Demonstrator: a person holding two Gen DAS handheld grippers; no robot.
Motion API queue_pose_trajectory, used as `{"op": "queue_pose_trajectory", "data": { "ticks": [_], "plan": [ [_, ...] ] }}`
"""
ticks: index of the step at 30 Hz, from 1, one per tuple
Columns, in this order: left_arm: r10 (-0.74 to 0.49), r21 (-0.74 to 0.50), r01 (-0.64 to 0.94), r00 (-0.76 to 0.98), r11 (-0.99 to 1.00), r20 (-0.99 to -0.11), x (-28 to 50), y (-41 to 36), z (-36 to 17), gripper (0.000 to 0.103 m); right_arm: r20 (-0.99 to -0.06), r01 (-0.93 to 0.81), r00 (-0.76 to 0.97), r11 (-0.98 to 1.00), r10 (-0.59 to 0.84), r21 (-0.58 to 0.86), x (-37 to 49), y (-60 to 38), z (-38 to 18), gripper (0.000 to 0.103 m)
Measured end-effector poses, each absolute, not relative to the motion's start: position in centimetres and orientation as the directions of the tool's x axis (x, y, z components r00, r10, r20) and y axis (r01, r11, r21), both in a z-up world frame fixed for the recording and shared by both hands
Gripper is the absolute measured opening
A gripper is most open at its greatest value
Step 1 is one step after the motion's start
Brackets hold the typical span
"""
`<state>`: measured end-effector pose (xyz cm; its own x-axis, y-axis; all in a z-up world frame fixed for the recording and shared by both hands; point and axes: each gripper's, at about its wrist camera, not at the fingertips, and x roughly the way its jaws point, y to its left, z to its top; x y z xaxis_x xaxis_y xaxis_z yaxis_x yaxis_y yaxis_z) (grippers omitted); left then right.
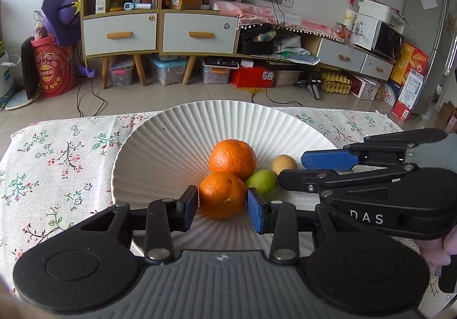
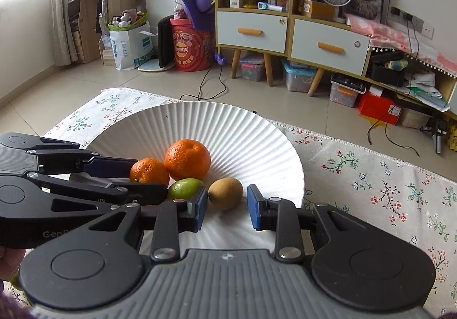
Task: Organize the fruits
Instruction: 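Open both grippers to release the fruits into the bowl, then withdraw both grippers from the bowl toward the remaining fruits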
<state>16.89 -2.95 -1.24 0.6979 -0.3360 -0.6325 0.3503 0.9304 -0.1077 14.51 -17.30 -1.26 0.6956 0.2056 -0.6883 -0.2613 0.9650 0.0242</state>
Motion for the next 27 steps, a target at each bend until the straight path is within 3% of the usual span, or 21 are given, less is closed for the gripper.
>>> {"op": "queue_pose_trajectory", "data": {
  "ticks": [2,8,10,19,27],
  "plan": [
    [-0.333,-0.109,0.346,0.698,0.932,-0.634,16.9,-2.8,-1.0,0.042,-0.688,-0.253,0.697,0.967,0.203,0.030,14.4,-17.5,-1.0,0.033],
    [-0.297,-0.075,0.325,0.718,0.943,-0.629,16.0,-2.4,-0.1,0.074,-0.681,-0.214,0.709,0.976,0.184,0.041,13.6,-18.2,0.1,0.052],
    [-0.287,-0.056,0.325,0.727,0.944,-0.624,15.4,-2.3,0.3,0.081,-0.679,-0.204,0.710,0.978,0.186,0.054,13.3,-18.5,0.5,0.060],
    [-0.251,-0.037,0.296,0.732,0.955,-0.633,12.5,-1.0,2.3,0.097,-0.663,-0.130,0.728,0.985,0.174,0.115,10.8,-19.5,2.4,0.082],
    [-0.152,0.059,0.255,0.728,0.965,-0.668,10.3,0.0,2.8,0.099,-0.678,-0.129,0.722,0.990,0.139,0.065,8.2,-19.3,3.0,0.100]
  ]
}}
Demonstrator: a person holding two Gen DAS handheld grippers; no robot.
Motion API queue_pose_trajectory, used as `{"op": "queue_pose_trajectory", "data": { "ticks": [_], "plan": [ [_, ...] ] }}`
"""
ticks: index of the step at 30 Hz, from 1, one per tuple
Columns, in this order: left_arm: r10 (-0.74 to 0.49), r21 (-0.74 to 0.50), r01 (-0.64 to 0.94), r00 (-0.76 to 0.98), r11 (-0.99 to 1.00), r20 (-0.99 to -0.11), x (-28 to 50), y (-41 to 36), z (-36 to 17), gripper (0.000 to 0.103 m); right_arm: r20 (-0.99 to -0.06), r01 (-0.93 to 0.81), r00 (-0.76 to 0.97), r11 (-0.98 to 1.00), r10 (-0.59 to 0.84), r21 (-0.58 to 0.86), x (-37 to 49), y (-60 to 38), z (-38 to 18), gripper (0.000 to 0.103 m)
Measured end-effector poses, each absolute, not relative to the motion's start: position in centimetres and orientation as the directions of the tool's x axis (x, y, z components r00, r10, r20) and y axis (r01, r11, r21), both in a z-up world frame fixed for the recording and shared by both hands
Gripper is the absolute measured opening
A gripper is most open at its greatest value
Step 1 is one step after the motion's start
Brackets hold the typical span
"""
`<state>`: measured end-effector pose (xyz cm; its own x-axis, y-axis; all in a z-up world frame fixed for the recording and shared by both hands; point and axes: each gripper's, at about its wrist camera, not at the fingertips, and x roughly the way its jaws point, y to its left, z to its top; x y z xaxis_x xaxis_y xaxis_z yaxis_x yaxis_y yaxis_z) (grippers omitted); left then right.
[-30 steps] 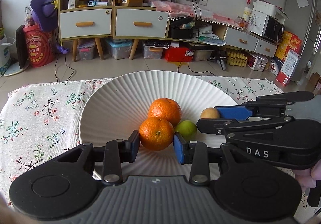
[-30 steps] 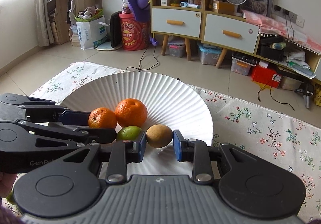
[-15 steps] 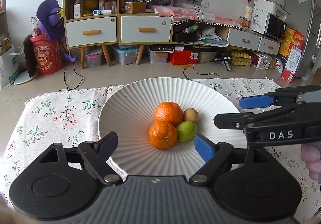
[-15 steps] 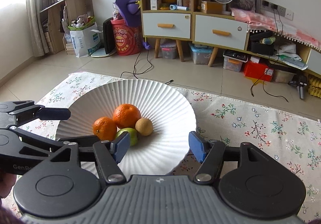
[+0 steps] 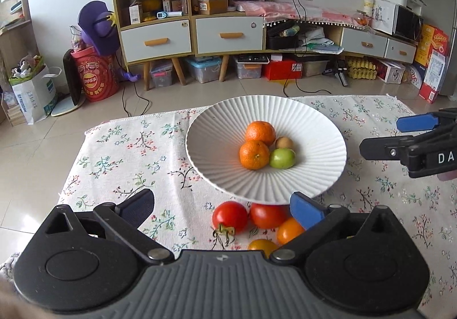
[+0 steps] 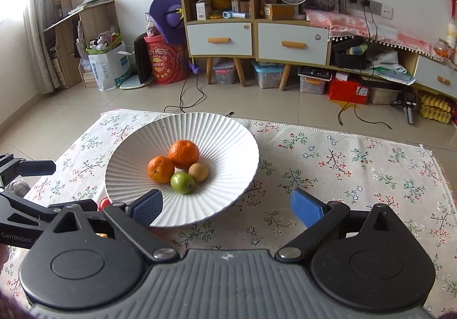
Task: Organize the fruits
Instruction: 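Withdraw both grippers from the bowl toward the remaining fruits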
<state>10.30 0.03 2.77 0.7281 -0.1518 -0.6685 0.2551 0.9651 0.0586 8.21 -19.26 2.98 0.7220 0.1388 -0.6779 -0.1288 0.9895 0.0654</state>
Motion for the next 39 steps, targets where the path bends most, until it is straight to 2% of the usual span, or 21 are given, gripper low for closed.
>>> {"op": "queue_pose_trajectory", "data": {
  "ticks": [7,18,29,39],
  "plan": [
    [-0.150,0.069,0.282,0.685,0.957,-0.713,7.8,0.8,1.8,0.099,-0.688,-0.172,0.717,0.985,0.115,-0.014,6.2,-19.3,2.4,0.102],
    [-0.194,0.044,0.339,0.636,0.940,-0.747,4.6,1.2,0.2,0.099,-0.710,-0.219,0.687,0.976,0.155,0.001,3.9,-19.1,1.8,0.102],
    [-0.221,0.006,0.375,0.558,0.927,-0.800,1.6,0.7,-2.7,0.099,-0.762,-0.295,0.621,0.955,0.185,-0.008,0.0,-18.7,-1.1,0.102],
    [-0.269,-0.025,0.406,0.555,0.913,-0.787,0.3,-0.1,-4.3,0.099,-0.807,-0.252,0.569,0.968,0.155,0.008,-0.5,-19.8,-3.7,0.102]
  ]
}}
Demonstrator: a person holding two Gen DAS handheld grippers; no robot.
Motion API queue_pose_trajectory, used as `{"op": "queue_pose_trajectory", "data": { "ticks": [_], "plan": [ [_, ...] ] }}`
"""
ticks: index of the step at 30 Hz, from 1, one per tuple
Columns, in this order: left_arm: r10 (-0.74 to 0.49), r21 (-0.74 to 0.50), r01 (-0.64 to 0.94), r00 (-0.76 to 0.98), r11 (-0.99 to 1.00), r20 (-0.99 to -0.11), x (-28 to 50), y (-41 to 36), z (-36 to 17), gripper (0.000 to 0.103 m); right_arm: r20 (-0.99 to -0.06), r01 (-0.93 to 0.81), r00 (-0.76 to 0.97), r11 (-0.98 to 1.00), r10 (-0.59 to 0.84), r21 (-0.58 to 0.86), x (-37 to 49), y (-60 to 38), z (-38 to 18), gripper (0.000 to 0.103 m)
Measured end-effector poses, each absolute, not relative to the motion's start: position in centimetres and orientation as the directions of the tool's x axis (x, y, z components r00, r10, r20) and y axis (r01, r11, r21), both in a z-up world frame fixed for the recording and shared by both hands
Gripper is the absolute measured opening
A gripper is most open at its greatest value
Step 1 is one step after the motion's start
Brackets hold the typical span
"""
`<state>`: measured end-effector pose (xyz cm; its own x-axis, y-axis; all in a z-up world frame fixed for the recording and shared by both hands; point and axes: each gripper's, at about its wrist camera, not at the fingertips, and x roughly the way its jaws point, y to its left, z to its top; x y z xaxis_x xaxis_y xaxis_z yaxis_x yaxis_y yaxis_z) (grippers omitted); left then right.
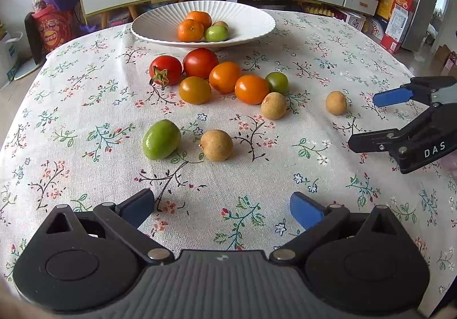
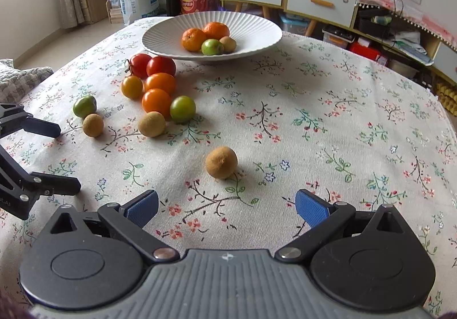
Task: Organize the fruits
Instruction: 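Withdraw both grippers from the bowl toward the remaining fruits, then close the right gripper on a brown fruit while the left gripper grasps a tan fruit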
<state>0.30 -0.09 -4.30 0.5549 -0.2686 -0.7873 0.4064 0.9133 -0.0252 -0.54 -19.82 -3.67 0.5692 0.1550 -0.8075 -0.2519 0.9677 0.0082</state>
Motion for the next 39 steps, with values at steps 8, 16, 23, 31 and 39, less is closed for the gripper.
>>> {"op": "queue_pose_trajectory", "data": {
  "ticks": [8,16,23,31,39],
  "plan": [
    [-0.312,-0.010,0.459,0.587,0.888,-0.747,-0.5,-1.3,-4.8,0.099,-0.809,-0.240,0.569,0.971,0.146,0.007,-0.5,-19.8,-4.2,0.102],
    [-0.335,-0.030,0.462,0.596,0.887,-0.730,-0.2,-1.4,-4.9,0.099,-0.807,-0.240,0.569,0.971,0.159,0.023,0.1,-19.4,-3.9,0.097],
    [-0.343,-0.077,0.419,0.610,0.905,-0.714,0.8,-0.9,-4.2,0.070,-0.798,-0.262,0.576,0.965,0.174,0.021,0.4,-19.4,-3.5,0.076],
    [-0.338,-0.109,0.376,0.623,0.920,-0.705,1.4,-0.2,-3.9,0.044,-0.796,-0.260,0.578,0.965,0.176,0.024,1.2,-19.2,-3.1,0.050],
    [-0.336,-0.131,0.352,0.623,0.927,-0.706,2.1,0.1,-3.8,0.038,-0.803,-0.254,0.568,0.967,0.179,0.036,1.7,-18.8,-2.8,0.030]
  ]
}}
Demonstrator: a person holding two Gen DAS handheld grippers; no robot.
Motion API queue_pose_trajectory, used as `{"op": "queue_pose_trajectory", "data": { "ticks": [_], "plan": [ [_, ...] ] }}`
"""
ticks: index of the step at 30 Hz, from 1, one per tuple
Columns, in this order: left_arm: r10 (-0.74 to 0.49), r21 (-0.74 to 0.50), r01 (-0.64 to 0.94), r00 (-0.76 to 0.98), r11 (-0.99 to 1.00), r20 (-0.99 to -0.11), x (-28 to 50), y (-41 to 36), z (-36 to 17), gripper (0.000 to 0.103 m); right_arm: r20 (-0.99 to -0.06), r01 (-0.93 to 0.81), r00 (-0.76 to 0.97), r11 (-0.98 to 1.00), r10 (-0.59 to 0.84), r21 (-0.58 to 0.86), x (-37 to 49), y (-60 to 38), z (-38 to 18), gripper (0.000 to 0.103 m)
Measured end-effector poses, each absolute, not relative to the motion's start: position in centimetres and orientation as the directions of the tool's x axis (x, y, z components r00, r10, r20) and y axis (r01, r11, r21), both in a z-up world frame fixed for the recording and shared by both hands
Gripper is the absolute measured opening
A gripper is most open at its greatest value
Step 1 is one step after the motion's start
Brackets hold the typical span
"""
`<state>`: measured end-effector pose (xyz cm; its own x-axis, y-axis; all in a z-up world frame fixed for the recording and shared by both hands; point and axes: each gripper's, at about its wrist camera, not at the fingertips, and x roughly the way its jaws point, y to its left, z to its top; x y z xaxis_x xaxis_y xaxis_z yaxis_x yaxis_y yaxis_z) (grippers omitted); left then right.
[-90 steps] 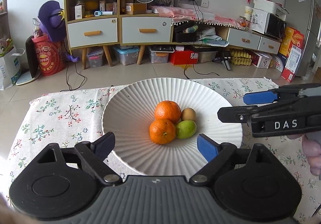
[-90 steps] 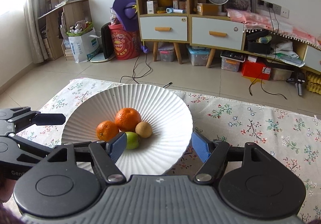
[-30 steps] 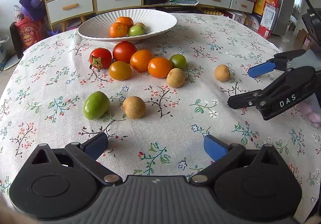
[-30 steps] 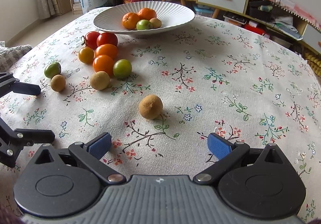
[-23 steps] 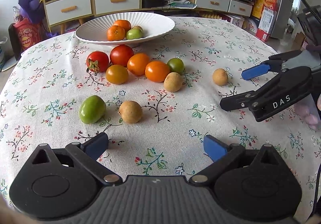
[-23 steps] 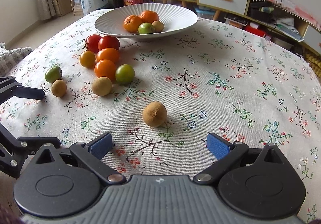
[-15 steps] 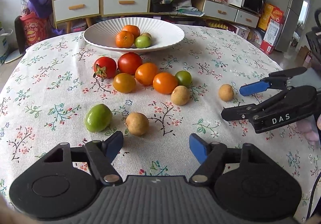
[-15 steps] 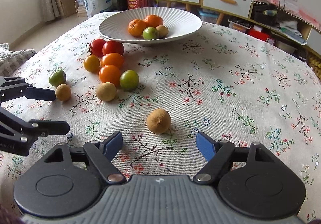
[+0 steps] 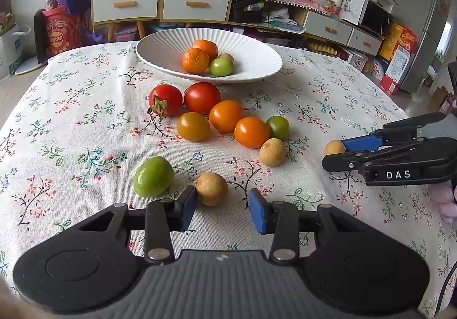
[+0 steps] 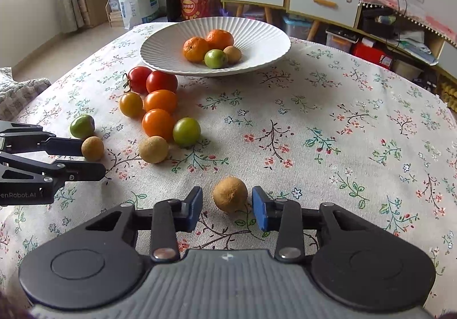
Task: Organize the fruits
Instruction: 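Close the right gripper on a brown fruit while the left gripper grasps a tan fruit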
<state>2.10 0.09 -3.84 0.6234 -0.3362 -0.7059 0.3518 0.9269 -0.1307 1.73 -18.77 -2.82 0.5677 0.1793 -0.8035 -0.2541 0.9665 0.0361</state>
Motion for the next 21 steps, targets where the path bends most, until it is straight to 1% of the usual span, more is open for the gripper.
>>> {"op": "queue_pose_trajectory", "data": {
  "ticks": [3,5,14,21],
  "plan": [
    [-0.329,-0.126,0.345,0.626,0.930,-0.707,2.3,0.2,-3.8,0.031,-0.808,-0.251,0.562,0.967,0.177,0.038,1.8,-18.8,-2.9,0.024],
    [-0.325,-0.128,0.338,0.628,0.932,-0.708,2.4,0.4,-3.8,0.021,-0.808,-0.250,0.561,0.967,0.177,0.038,1.8,-18.8,-2.8,0.023],
    [-0.339,-0.142,0.343,0.628,0.929,-0.700,2.3,0.6,-3.2,0.020,-0.803,-0.249,0.569,0.968,0.176,0.036,1.9,-18.6,-2.3,0.023],
    [-0.348,-0.138,0.353,0.651,0.926,-0.675,2.3,0.3,-2.0,0.020,-0.773,-0.225,0.608,0.973,0.179,0.049,2.5,-18.7,-0.8,0.023]
  ]
}}
